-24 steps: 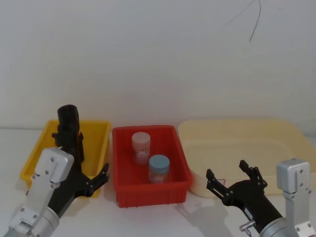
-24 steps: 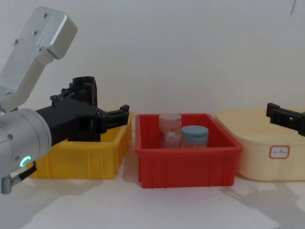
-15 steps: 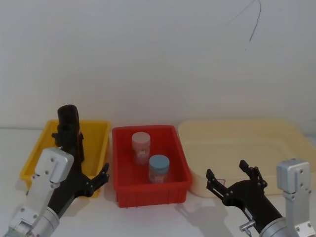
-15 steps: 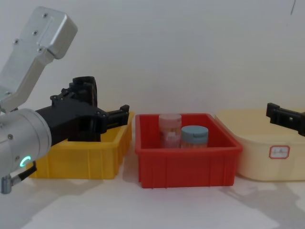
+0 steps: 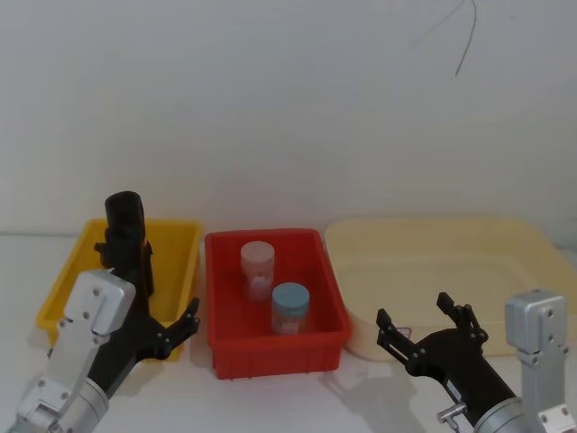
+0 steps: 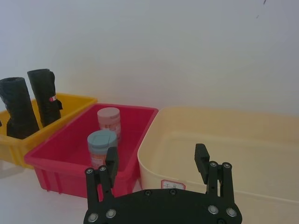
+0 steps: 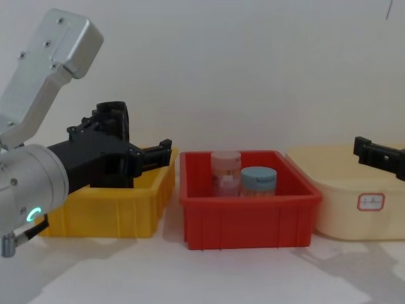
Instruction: Pick up the garbage bag with the one hand and transfer it to the other hand.
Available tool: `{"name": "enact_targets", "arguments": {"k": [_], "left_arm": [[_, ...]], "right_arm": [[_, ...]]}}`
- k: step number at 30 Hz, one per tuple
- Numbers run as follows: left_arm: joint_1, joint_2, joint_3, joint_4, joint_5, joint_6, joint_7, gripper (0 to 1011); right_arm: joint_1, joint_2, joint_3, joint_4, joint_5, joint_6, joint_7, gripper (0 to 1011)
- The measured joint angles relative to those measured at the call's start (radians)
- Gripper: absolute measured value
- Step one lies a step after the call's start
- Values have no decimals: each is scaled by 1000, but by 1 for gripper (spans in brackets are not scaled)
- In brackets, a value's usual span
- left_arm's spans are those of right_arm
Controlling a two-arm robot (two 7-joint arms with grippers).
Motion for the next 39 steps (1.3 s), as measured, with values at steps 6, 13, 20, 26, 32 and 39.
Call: {"name": "enact_targets", "arguments": {"k": [6, 13, 20, 26, 32, 39], "left_arm": [[3, -2, -4, 2, 11, -12, 8, 1001], [26, -1, -29, -3, 19, -16, 36, 1001], [46, 2, -60, -4, 19, -11, 62, 1001], [44, -4, -81, 21, 16, -3, 72, 1001], [24, -17, -91, 62, 10, 4, 72, 1001], [-15, -43, -95, 128, 5, 9, 61, 1001]], "right_arm": [[0, 0, 0, 0, 0, 0, 0, 1001], [0, 0, 0, 0, 0, 0, 0, 1001], [0, 0, 0, 0, 0, 0, 0, 1001], [0, 0, 0, 0, 0, 0, 0, 1001], [0, 0, 0, 0, 0, 0, 0, 1001], [0, 0, 0, 0, 0, 0, 0, 1001]]}}
